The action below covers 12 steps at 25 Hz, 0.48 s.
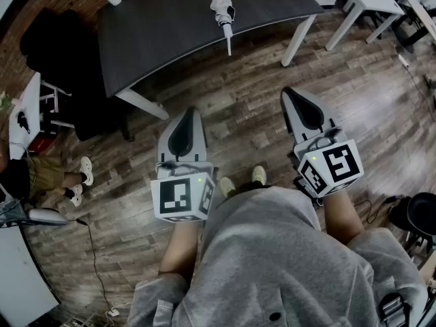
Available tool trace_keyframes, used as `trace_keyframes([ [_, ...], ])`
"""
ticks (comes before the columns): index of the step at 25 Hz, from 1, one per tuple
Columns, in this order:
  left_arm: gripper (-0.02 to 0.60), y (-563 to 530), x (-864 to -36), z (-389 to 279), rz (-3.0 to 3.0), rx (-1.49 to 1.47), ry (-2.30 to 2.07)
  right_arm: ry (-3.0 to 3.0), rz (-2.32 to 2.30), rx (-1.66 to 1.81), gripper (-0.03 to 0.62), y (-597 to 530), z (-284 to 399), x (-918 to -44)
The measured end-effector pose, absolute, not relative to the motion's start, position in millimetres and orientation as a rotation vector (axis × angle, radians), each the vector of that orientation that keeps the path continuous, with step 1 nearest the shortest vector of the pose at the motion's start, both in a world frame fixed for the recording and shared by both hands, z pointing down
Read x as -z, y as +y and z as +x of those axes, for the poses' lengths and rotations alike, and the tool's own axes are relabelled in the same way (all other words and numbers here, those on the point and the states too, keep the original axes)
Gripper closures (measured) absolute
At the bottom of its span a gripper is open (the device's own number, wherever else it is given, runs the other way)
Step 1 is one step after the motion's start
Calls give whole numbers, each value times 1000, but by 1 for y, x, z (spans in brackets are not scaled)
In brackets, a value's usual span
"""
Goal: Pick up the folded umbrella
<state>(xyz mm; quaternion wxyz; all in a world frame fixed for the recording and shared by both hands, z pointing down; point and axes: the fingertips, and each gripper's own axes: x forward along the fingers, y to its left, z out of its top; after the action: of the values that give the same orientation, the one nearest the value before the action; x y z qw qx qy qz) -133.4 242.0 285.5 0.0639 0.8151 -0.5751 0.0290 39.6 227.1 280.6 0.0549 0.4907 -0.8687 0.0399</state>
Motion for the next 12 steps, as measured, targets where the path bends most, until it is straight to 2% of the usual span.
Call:
trace_keyframes([
  [12, 569, 217, -232, -65, 2484, -45, -1821, -2685, 1602, -237, 569, 195, 123, -257],
])
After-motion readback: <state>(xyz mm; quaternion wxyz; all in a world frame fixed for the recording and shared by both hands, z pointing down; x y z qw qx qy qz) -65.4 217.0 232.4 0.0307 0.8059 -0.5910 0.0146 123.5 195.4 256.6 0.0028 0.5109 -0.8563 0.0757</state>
